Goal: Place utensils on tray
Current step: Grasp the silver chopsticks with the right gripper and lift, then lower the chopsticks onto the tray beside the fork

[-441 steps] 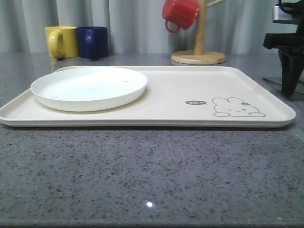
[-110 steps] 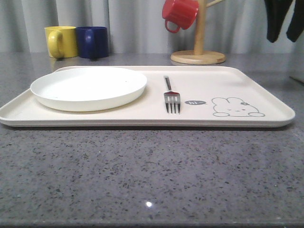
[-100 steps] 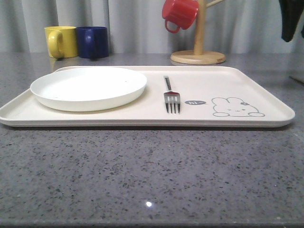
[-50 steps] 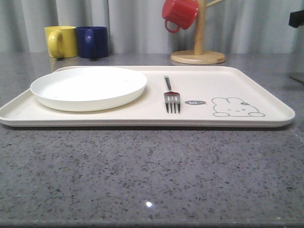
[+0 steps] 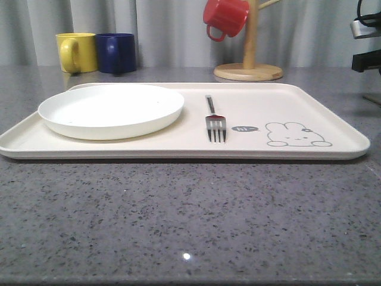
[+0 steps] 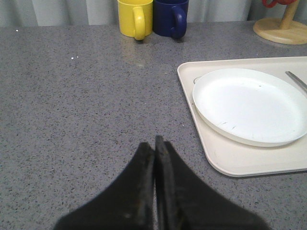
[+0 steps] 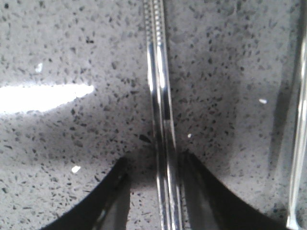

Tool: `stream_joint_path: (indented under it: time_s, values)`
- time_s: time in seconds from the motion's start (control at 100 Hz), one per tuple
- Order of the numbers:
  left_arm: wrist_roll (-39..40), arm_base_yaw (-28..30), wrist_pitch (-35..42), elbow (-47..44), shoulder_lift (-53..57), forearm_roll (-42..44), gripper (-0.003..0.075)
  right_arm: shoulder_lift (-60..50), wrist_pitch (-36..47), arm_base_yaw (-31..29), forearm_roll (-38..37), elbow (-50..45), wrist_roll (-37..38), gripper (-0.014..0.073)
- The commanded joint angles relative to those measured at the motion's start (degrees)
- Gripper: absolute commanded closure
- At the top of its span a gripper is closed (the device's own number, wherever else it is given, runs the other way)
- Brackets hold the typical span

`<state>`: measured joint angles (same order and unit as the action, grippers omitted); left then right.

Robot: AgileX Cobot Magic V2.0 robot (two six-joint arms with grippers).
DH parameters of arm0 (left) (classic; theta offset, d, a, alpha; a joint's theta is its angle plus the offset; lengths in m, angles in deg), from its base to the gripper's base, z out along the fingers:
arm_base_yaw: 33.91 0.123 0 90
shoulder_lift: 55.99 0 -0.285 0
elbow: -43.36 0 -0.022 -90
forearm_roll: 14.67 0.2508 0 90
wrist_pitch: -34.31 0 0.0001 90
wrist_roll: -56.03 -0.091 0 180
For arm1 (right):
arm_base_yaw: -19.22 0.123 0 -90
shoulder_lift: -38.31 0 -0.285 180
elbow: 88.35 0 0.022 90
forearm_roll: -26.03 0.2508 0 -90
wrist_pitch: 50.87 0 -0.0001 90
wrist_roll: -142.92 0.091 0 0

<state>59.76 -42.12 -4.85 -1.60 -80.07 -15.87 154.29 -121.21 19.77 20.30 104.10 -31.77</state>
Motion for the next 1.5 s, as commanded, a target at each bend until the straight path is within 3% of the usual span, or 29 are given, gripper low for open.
stream_joint_path:
  time_s: [0.0,0.09,0.27,0.55,0.87,1.18,1.49]
  values:
    - [0.4,-0.5,4.0,1.5,-0.7,-0.5,0.0739,-2.0,-5.7,-0.3,0.0,1.2,-0.7,0.0320]
    - [0.4,-0.5,4.0,1.5,-0.7,-0.5,0.0739,-2.0,-5.8,-0.3,0.0,1.2,-0.7,0.0409]
    - [0.4,-0.5,4.0,1.5,-0.7,-0.5,0.0739,-2.0,-5.9,-0.3,0.0,1.2,-0.6,0.0669]
    - [0.4,-0.5,4.0,1.5,-0.7,-0.5,0.0739,-3.3,-5.5,-0.3,0.4,1.3,-0.5,0.0661]
    - [0.4,-0.5,4.0,1.5,-0.7,-0.5,0.0739,-12.5,-4.1,2.1,3.3,1.3,-0.5,0.0661]
    - [0.4,-0.5,4.0,1.5,-0.7,-0.5,0.0739,-14.5,-2.0,13.1,12.6,1.2,0.0,0.0661]
    - [0.4,-0.5,4.0,1.5,-0.7,-0.5,0.0739,-9.7,6.7,21.8,17.1,1.2,12.5,0.0661]
